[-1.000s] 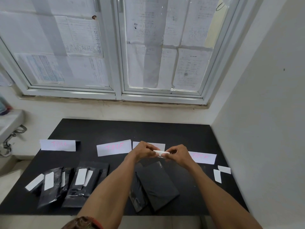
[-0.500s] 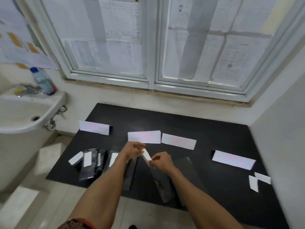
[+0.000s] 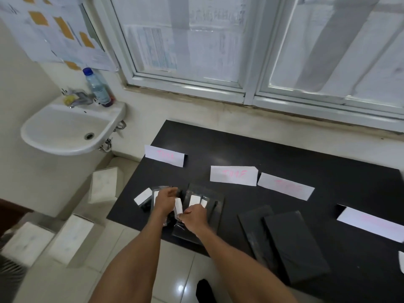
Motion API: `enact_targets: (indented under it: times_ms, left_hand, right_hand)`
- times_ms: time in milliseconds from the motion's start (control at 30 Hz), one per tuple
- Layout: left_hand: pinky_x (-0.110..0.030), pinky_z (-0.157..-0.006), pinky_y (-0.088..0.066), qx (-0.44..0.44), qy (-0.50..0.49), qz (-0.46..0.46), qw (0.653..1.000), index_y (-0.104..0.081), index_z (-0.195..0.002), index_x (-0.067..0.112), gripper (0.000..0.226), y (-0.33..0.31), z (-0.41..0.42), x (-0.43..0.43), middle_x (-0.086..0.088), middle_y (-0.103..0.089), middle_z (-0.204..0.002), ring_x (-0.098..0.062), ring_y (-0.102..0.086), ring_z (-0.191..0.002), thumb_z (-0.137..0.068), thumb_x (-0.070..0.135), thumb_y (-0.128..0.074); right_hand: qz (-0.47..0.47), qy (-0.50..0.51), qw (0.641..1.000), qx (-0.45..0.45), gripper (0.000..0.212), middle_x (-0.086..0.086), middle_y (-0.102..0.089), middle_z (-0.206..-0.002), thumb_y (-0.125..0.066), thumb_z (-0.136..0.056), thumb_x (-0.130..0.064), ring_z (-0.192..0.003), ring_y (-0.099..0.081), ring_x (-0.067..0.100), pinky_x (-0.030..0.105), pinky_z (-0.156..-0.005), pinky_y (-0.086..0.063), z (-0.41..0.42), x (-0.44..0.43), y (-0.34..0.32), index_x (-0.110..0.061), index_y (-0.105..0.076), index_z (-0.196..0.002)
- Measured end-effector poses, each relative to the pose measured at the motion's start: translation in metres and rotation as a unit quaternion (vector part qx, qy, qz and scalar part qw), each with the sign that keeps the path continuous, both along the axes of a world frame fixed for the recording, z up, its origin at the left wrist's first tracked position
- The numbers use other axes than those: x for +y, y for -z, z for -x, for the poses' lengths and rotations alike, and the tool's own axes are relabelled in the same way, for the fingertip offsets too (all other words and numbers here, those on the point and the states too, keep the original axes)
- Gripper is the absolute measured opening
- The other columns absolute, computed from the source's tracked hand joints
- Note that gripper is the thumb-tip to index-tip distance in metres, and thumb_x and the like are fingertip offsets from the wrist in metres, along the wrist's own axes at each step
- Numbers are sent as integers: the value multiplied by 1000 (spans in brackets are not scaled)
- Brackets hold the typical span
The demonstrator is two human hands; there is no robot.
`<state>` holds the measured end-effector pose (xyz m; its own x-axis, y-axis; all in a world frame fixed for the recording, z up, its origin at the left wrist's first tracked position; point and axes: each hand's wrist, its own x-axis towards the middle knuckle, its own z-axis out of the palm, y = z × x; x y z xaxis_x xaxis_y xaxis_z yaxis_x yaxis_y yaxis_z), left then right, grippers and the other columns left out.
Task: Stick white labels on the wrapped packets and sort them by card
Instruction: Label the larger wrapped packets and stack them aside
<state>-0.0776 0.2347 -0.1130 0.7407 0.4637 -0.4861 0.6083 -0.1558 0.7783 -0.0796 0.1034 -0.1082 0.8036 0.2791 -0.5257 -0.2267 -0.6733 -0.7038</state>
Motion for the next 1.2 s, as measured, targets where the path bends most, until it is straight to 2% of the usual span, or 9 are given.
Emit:
enact_targets:
  times_ms: [100,167,367,533,667,833,900,1000,1200]
  left_hand:
    - [-43,-109,-42,-8,10,-16,1000,-59,-128,4,55,10,-2,5,-15,-59,-132,-28,-53,-126,-81,-18,-40]
    - [-38,-110,-40,-2,19,-14,1000,-58,-129,4,59,7,-4,1,-15,-57,-134,-28,-51,-128,-80,-19,-37]
    - [-33,-101,-42,-18,34,-59,998,-57,-129,2,51,-12,-15,-27,-15,-59,-132,-30,-54,-123,-84,-14,-41]
    - [-28,-82,-46,-34,70,-97,992,-59,-127,8,49,-19,-43,-81,-8,-62,-119,-20,-61,-88,-81,-7,-50]
    - [-28,-93,-43,-8,131,-68,989,-62,-123,5,44,-7,-64,-154,-16,-62,-125,-30,-59,-116,-82,-5,-52]
    - [-33,-98,-45,135,211,1,968,-63,-121,3,44,22,-62,-258,-17,-62,-127,-32,-58,-118,-78,13,-59]
    - [-38,-98,-47,157,196,44,967,-54,-130,-3,62,30,-56,-301,-24,-59,-129,-36,-57,-116,-73,19,-60]
    - [-38,-99,-45,153,72,65,983,-27,-144,-2,73,33,-42,-346,-24,-52,-132,-39,-53,-118,-82,14,-62]
    - [-40,-80,-53,133,-75,175,973,-61,-110,-13,30,41,-53,-393,-22,-66,-99,-32,-62,-83,-82,-2,-67]
  right_hand:
    - [-3,1,1000,5,8,8,-70,-81,-73,-78,-11,-77,-64,17,25,-68,-52,-1,9,8,-6,-73,-84]
    - [-6,10,1000,3,15,12,-72,-92,-69,-80,-4,-90,-67,21,27,-79,-54,-1,8,9,-3,-72,-94]
    - [-19,76,997,-12,21,9,-72,-101,-67,-82,-5,-95,-67,19,22,-83,-52,-16,-21,5,-2,-72,-102]
    - [11,155,987,-46,24,8,-72,-107,-63,-83,-9,-101,-66,20,21,-88,-46,-39,-107,0,-9,-71,-105]
    - [81,237,966,-59,29,11,-68,-113,-60,-83,-11,-108,-62,26,27,-91,-45,-47,-202,7,-10,-66,-112]
    - [158,275,948,5,57,17,-48,-134,-61,-82,-23,-125,-46,34,37,-106,-38,-39,-313,15,-10,-47,-135]
    - [167,264,948,60,68,17,-41,-142,-60,-81,-28,-131,-40,35,39,-109,-35,-34,-352,24,-12,-35,-143]
    - [152,230,955,114,79,15,-39,-146,-63,-80,-32,-134,-41,32,37,-109,-36,-29,-389,33,-12,-27,-148]
    - [41,270,951,148,74,8,-54,-135,-72,-74,-43,-121,-53,27,30,-98,-44,-26,-433,39,-10,-46,-136]
